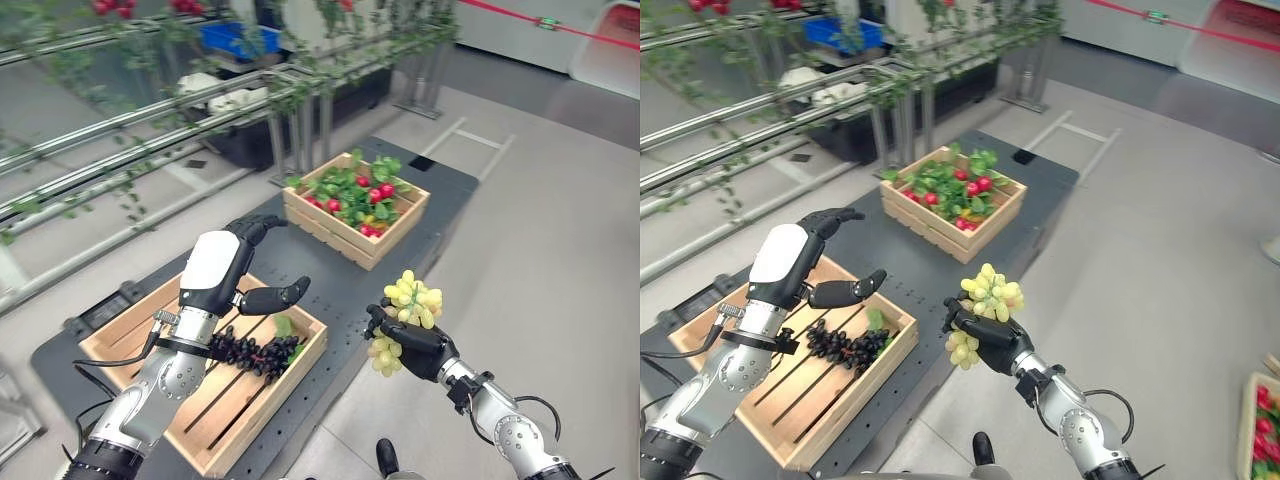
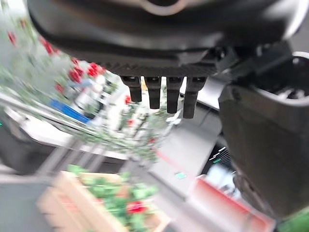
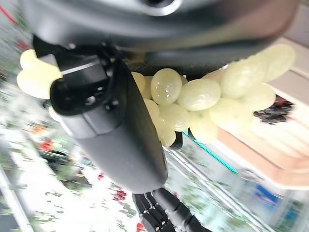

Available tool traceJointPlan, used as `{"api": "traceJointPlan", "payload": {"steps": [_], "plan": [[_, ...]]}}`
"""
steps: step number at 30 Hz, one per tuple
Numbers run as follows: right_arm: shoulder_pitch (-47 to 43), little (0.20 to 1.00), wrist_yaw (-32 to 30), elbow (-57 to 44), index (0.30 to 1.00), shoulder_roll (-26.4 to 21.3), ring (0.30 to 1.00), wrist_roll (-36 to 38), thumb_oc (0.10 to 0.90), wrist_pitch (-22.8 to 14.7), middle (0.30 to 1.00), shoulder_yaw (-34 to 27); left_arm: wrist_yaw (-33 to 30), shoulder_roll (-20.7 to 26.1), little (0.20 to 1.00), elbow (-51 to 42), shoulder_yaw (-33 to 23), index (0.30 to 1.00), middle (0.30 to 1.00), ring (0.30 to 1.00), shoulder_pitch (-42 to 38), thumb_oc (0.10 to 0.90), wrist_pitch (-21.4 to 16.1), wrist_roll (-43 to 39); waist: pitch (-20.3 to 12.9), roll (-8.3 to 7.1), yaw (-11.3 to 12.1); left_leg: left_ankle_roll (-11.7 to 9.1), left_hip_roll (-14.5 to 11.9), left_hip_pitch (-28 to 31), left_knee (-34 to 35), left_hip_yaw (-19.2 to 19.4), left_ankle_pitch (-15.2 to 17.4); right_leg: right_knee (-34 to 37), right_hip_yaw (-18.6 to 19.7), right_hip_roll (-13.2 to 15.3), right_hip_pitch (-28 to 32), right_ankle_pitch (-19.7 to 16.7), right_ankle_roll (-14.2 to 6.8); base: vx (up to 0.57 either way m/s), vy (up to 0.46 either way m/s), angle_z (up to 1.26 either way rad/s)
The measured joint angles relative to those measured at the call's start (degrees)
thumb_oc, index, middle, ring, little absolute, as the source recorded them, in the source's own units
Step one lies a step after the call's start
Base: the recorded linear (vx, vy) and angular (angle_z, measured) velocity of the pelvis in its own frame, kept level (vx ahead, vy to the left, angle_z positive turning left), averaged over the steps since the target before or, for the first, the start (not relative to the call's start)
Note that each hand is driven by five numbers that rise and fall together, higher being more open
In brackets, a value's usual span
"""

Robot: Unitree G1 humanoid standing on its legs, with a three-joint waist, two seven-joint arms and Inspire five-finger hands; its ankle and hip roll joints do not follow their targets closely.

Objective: Pick up the fruits from the basket on one side to the basket on the other side

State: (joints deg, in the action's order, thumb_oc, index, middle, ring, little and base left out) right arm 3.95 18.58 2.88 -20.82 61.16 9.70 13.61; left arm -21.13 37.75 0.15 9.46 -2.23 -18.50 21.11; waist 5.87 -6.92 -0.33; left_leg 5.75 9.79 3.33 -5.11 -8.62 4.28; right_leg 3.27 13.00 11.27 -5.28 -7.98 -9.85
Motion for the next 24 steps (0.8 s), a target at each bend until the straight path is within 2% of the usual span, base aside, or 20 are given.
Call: {"api": "traceJointPlan", "payload": {"steps": [1, 2, 3, 6, 8, 9, 10, 11, 12, 14, 15, 16, 18, 19, 21, 22, 24], "plan": [[-0.4, 0.300, 0.0, 0.0, 0.300, 1.0, 0.300, 0.0, 0.400, -1.7, 0.300, 0.5, 0.0, -2.1, 0.900, 0.6, 0.4, 0.900, 0.900, 0.900, -1.1, 0.800, -0.6, -2.9, 0.5, 0.69, 0.1, 0.4, 0.1, -0.3, -0.5, 1.3, 0.2, -1.2, -0.6, 0.1, -1.2, -1.0, -1.4, -0.13, 0.253, -0.44], [-0.8, 0.300, 0.0, 0.0, 0.300, 1.9, 0.300, 0.0, 0.400, -2.4, 0.300, 0.9, 0.0, -3.5, 0.900, 0.8, 0.7, 0.900, 0.900, 0.900, -1.8, 0.800, -0.7, -4.1, 0.7, 0.93, -0.1, 0.6, 0.5, 0.0, -0.3, 2.5, 0.1, -1.4, -1.6, 0.3, -1.5, -1.4, -1.1, -0.16, 0.259, -0.68], [-1.4, 0.300, 0.0, 0.0, 0.300, 2.9, 0.300, 0.0, 0.400, -2.6, 0.300, 1.1, 0.0, -4.2, 0.900, 1.0, 0.7, 0.900, 0.900, 0.900, -2.1, 0.800, -0.9, -5.5, 1.0, 1.34, 0.3, 1.1, 0.8, 0.0, -0.6, 3.9, 0.4, -1.8, -2.5, 0.1, -2.3, -2.5, -1.8, -0.19, 0.223, -0.77], [-2.4, 0.300, 0.1, 0.0, 0.300, 3.9, 0.300, 0.0, 0.400, -3.2, 0.300, 1.8, 0.7, -4.4, 0.900, 1.0, 0.8, 0.900, 0.900, 0.900, -2.3, 0.800, -1.3, -6.3, 1.7, 1.99, 1.1, 1.5, 0.5, 0.7, -0.5, 8.5, 0.7, -1.4, -6.7, -0.5, -3.1, -5.1, 0.6, -0.17, 0.119, -0.79], [-2.4, 0.300, 0.1, 0.0, 0.300, 3.7, 0.300, 0.0, 0.400, -3.9, 0.300, 2.0, 1.8, -4.6, 0.900, 1.0, 0.7, 0.900, 0.900, 0.900, -2.3, 0.800, -1.5, -7.8, 2.3, 2.30, 1.5, 2.6, 0.4, 1.4, 0.4, 11.0, 0.4, -1.6, -10.8, -0.4, -3.1, -3.2, 1.9, -0.14, 0.077, -0.67], [-2.6, 0.300, 0.1, 0.0, 0.300, 3.0, 0.300, 0.0, 0.400, -4.2, 0.300, 2.0, 2.7, -5.6, 0.900, 1.0, 0.7, 0.900, 0.900, 0.900, -2.2, 0.800, -1.8, -9.7, 3.3, 4.13, 2.1, 2.7, -1.3, 2.3, 1.7, 13.8, -0.2, -6.7, -14.2, -0.7, -4.4, -0.5, 3.8, -0.16, 0.022, -0.77], [-2.6, 0.300, 0.1, 0.0, 0.300, 2.1, 0.300, 0.0, 0.400, -4.7, 0.300, 2.2, 3.6, -6.5, 0.900, 0.9, 0.7, 0.900, 0.900, 0.900, -2.2, 0.800, -2.1, -11.2, 4.2, 6.36, 2.6, 2.4, -3.2, 3.1, 2.9, 14.9, -0.6, -10.6, -15.5, -1.3, -5.1, -0.5, 3.8, -0.15, 0.008, -0.74], [-2.7, 0.300, 0.1, -0.1, 0.300, 1.8, 0.300, 0.0, 0.400, -4.8, 0.300, 2.2, 4.0, -6.8, 0.900, 0.8, 0.8, 0.900, 0.900, 0.900, -2.2, 0.800, -2.2, -12.1, 4.4, 7.09, 2.4, 2.3, -4.1, 3.2, 3.5, 15.6, -1.2, -12.0, -15.7, -1.4, -5.0, -0.4, 3.8, -0.18, -0.032, -0.70], [-2.9, 0.300, 0.1, -0.1, 0.300, 1.2, 0.300, 0.0, 0.400, -4.8, 0.300, 2.4, 4.9, -7.4, 0.900, 0.2, 0.7, 0.900, 0.900, 0.900, -2.2, 0.800, -2.4, -14.8, 4.8, 8.01, 3.2, 1.6, -5.9, 3.2, 4.9, 17.1, -1.9, -16.5, -17.7, -0.8, -5.7, 0.6, 2.6, -0.11, -0.054, -0.56], [-2.9, 0.300, 0.1, -0.1, 0.300, 1.2, 0.300, 0.0, 0.400, -4.8, 0.300, 2.5, 5.9, -7.5, 0.900, 0.1, 0.7, 0.900, 0.900, 0.900, -2.2, 0.800, -2.5, -17.0, 4.8, 7.89, 3.3, 0.9, -7.4, 3.0, 5.7, 18.3, -2.4, -17.9, -19.0, -0.2, -4.7, 2.0, 1.4, -0.15, -0.118, -0.57], [-3.2, 0.300, 0.2, -0.1, 0.300, 1.1, 0.300, 0.0, 0.400, -4.8, 0.300, 2.5, 6.6, -7.6, 0.900, 0.2, 1.1, 0.900, 0.900, 0.900, -2.2, 0.800, -2.5, -19.5, 5.0, 7.50, 3.6, 0.3, -9.0, 2.7, 5.9, 20.3, -2.7, -20.5, -23.0, 1.2, -3.8, 4.6, 1.1, -0.19, -0.230, -0.73], [-3.4, 0.300, 0.2, -0.1, 0.300, 0.9, 0.300, 0.0, 0.400, -4.8, 0.300, 2.4, 7.5, -7.6, 0.900, 0.2, 1.3, 0.900, 0.900, 0.900, -2.2, 0.800, -2.5, -20.6, 5.0, 7.24, 4.2, 0.0, -10.0, 2.7, 5.9, 21.2, -2.8, -20.3, -24.7, 1.8, -2.5, 5.0, 1.1, -0.20, -0.264, -0.93], [-3.8, 0.300, 0.3, -0.1, 0.300, 0.8, 0.300, 0.0, 0.400, -4.9, 0.300, 2.5, 8.6, -7.6, 0.900, 0.2, 1.4, 0.900, 0.900, 0.900, -2.0, 0.800, -2.5, -21.6, 5.0, 6.71, 5.1, -1.4, -11.1, 3.2, 5.8, 23.5, -2.6, -18.9, -29.4, 3.4, -0.3, 6.1, 3.4, -0.13, -0.215, -0.81], [-4.0, 0.300, 0.6, -0.1, 0.300, 1.0, 0.300, 0.0, 0.400, -4.9, 0.300, 2.5, 8.9, -7.5, 0.900, 0.2, 1.3, 0.900, 0.900, 0.900, -2.0, 0.800, -2.5, -22.1, 5.0, 5.97, 6.1, -3.5, -11.6, 4.1, 5.7, 24.4, -2.0, -15.6, -31.5, 3.3, 2.0, 6.2, 3.6, -0.10, -0.242, -0.77], [-5.3, 0.300, 0.8, -0.1, 0.300, 1.0, 0.300, 0.0, 0.400, -4.9, 0.300, 3.1, 9.1, -7.6, 0.900, -0.1, 0.8, 0.900, 0.900, 0.900, -1.2, 0.800, -2.5, -23.0, 5.1, 5.38, 7.2, -4.4, -12.5, 4.8, 5.4, 24.6, -1.9, -10.8, -32.9, 0.5, 3.6, 6.3, 3.9, -0.08, -0.346, -1.22], [-6.6, 0.300, 1.1, -0.1, 0.300, 1.0, 0.300, 0.0, 0.400, -4.9, 0.300, 3.4, 9.7, -7.7, 0.900, -0.4, 0.1, 0.900, 0.900, 0.900, -0.6, 0.800, -2.5, -24.2, 5.1, 4.90, 8.6, -6.8, -14.0, 4.5, 3.7, 24.8, -0.5, -7.9, -34.2, -1.5, 4.1, 5.8, 4.3, -0.06, -0.375, -1.41], [-7.6, 0.300, 1.7, -0.1, 0.300, 0.6, 0.300, 0.2, 0.400, -4.9, 0.300, 3.4, 10.4, -8.4, 0.900, -0.4, -0.1, 0.900, 0.900, 0.900, -0.2, 0.800, -2.5, -25.6, 5.1, 4.41, 8.5, -8.6, -15.9, 5.4, 3.8, 24.5, 0.0, -4.1, -34.0, -4.6, 4.7, 4.1, 6.2, -0.10, -0.479, -1.14]]}}
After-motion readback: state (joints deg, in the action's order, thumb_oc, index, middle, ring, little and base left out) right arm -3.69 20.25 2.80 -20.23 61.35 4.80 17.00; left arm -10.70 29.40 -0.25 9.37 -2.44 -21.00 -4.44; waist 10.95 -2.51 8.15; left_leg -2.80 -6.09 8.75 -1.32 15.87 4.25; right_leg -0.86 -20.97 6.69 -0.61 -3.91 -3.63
